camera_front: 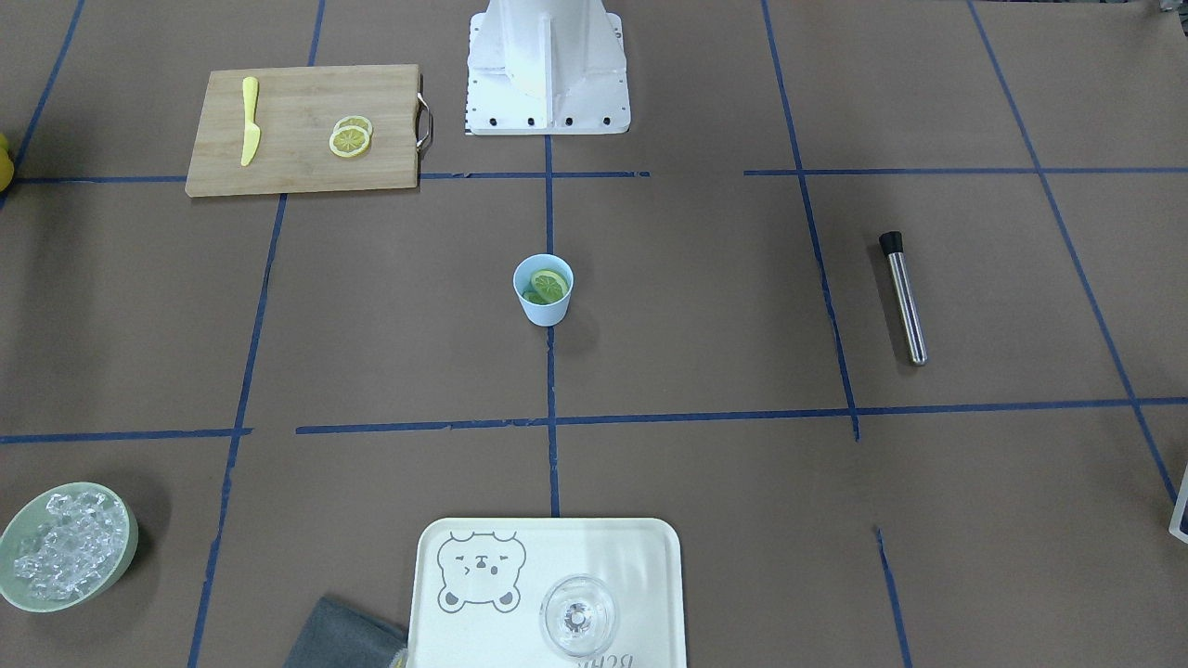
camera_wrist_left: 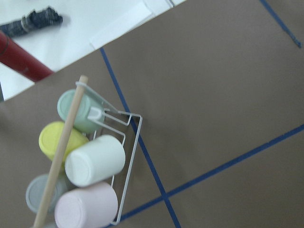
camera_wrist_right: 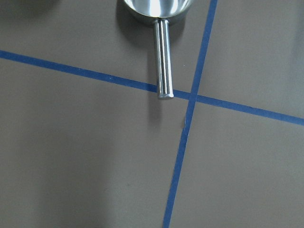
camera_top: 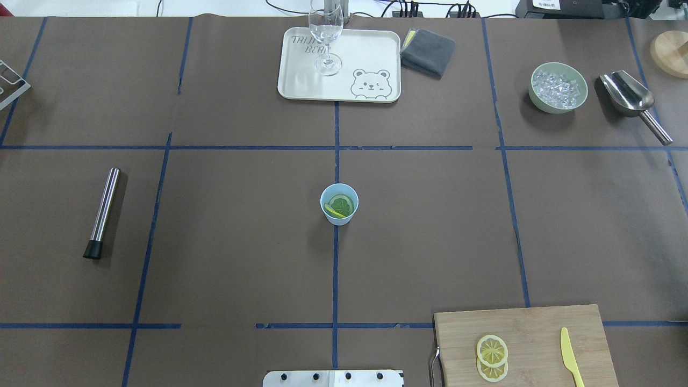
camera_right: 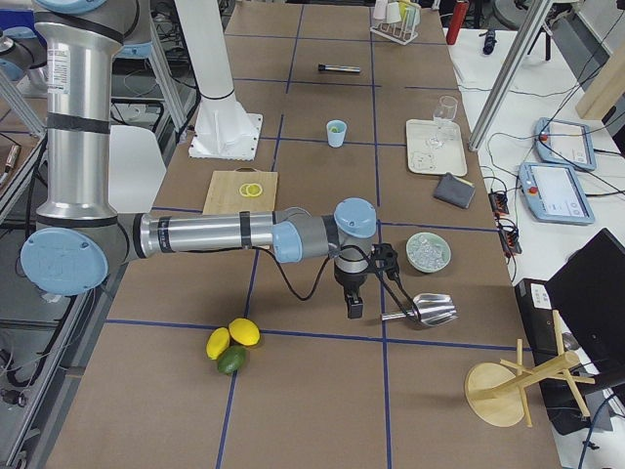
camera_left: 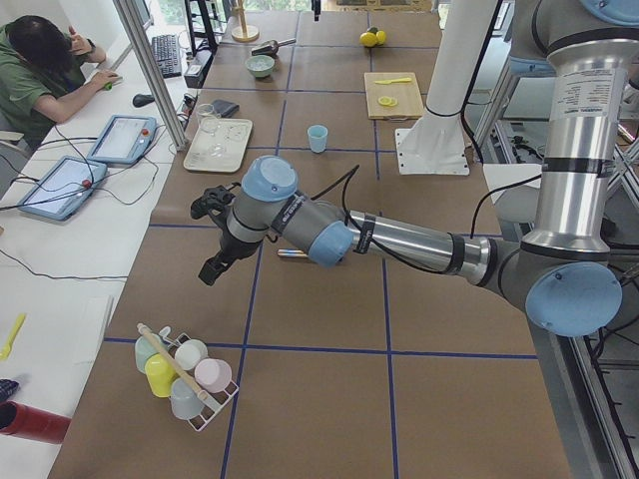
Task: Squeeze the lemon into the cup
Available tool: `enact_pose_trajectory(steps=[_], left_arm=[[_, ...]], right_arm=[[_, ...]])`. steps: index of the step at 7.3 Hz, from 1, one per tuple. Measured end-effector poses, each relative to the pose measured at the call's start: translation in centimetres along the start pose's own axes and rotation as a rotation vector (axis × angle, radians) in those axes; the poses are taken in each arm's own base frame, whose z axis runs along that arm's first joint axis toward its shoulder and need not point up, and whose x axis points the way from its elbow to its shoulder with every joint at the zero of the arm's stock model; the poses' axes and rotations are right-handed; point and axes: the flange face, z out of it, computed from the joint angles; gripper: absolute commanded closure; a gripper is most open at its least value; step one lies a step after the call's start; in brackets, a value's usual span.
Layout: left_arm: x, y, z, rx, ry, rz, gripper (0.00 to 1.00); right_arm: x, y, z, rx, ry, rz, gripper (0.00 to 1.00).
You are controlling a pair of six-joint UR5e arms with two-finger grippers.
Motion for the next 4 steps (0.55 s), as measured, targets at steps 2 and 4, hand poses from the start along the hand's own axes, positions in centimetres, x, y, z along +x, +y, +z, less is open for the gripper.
enact_pose_trajectory(steps=[2,4], left_arm=[[1.7,0.1,2.6,0.012,0.065,-0.065,0.0],[8.3,-0.6,6.2,-0.046,0.194,-0.158,0.0]], right_arm=[[0.6,0.2,0.1,-0.003,0.004,0.01,0.0],[1.0,0.5,0.5,-0.01,0.006,0.019,0.0]])
